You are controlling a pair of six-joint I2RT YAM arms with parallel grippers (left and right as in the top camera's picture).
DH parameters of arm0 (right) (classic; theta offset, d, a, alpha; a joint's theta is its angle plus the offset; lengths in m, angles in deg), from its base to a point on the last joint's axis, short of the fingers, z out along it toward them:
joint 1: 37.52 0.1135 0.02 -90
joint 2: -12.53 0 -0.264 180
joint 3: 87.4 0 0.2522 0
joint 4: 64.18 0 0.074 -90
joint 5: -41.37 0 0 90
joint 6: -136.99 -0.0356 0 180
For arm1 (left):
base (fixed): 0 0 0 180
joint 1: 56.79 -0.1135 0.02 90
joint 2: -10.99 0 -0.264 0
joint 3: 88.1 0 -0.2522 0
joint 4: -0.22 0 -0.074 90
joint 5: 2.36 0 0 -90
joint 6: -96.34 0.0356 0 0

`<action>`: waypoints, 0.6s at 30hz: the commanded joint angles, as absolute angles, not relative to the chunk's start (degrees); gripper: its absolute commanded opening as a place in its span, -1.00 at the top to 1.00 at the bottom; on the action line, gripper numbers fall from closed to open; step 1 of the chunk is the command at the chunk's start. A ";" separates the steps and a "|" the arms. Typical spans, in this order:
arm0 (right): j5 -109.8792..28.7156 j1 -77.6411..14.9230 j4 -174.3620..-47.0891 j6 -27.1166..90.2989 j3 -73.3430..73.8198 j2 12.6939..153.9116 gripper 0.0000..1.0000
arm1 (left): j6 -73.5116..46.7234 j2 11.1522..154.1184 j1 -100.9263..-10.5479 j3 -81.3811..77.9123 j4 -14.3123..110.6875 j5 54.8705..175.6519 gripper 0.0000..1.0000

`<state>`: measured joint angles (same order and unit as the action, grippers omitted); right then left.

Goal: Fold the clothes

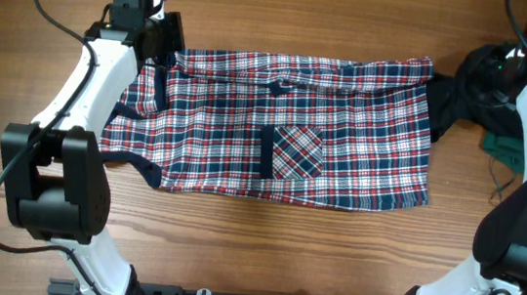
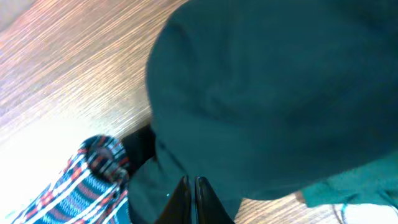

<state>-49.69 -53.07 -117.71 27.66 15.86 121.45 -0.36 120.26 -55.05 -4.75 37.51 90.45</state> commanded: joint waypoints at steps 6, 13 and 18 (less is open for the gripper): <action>-38.36 -52.66 -116.16 32.82 15.20 132.16 0.92 | 0.12 120.39 -55.46 -5.78 38.60 89.71 0.07; -55.43 -55.17 -117.51 28.09 15.20 135.07 0.92 | 0.12 120.39 -55.46 -5.78 38.67 89.71 0.07; -57.36 -64.00 -117.62 27.72 15.20 135.07 0.92 | 0.15 120.39 -55.46 -5.78 38.67 89.71 0.07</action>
<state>-51.74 -57.90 -117.40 28.79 15.59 134.04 -0.36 120.26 -55.05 -4.75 38.60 90.45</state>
